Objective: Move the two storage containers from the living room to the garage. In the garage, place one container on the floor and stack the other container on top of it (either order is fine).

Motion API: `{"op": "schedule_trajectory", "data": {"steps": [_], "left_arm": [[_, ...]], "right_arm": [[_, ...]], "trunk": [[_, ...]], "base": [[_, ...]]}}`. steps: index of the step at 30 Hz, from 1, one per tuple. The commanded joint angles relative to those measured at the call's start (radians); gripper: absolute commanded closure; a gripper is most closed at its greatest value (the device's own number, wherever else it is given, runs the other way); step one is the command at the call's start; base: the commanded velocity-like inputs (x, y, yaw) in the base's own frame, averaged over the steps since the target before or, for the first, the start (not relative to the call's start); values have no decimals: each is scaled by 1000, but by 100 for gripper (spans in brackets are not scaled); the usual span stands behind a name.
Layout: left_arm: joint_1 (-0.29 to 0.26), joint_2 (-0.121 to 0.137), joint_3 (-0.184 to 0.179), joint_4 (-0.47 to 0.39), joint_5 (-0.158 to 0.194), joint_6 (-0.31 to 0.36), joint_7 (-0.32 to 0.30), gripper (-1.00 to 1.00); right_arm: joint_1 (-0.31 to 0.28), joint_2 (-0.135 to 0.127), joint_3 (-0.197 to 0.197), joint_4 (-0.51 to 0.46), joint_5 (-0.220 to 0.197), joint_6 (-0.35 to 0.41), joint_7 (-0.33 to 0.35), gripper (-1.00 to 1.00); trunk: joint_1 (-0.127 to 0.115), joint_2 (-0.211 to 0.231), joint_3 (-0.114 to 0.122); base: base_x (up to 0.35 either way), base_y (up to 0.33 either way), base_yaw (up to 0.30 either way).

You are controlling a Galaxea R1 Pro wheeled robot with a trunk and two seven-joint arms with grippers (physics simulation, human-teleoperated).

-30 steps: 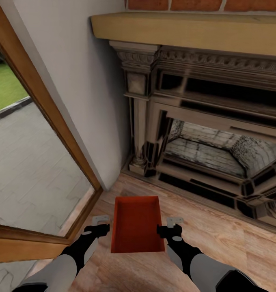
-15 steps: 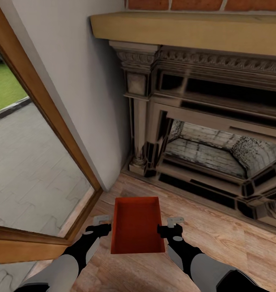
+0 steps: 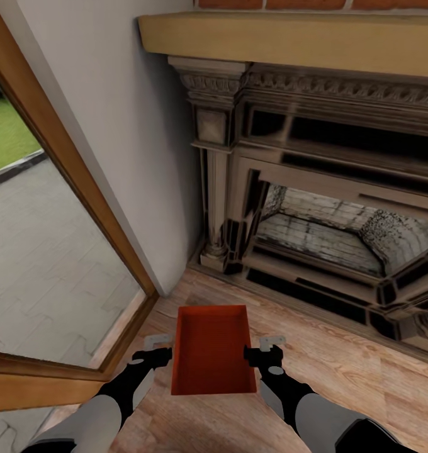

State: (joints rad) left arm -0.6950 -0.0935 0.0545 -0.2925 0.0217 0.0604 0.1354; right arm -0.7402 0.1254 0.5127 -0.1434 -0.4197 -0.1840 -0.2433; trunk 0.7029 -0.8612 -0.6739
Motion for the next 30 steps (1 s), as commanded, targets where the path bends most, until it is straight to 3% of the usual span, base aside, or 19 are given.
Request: {"op": "schedule_trajectory", "data": {"steps": [1, 30], "left_arm": [[0, -1, 5, -2, 3, 6, 1, -100], [0, 2, 4, 42, -2, 6, 0, -100]], "right_arm": [[-1, 0, 9, 1, -10, -4, -4, -100], [-1, 1, 13, 39, -8, -8, -2, -100]], "trunk": [[4, -8, -4], [115, -211, -95]], "base": [[0, 0, 0], [0, 0, 0]]}}
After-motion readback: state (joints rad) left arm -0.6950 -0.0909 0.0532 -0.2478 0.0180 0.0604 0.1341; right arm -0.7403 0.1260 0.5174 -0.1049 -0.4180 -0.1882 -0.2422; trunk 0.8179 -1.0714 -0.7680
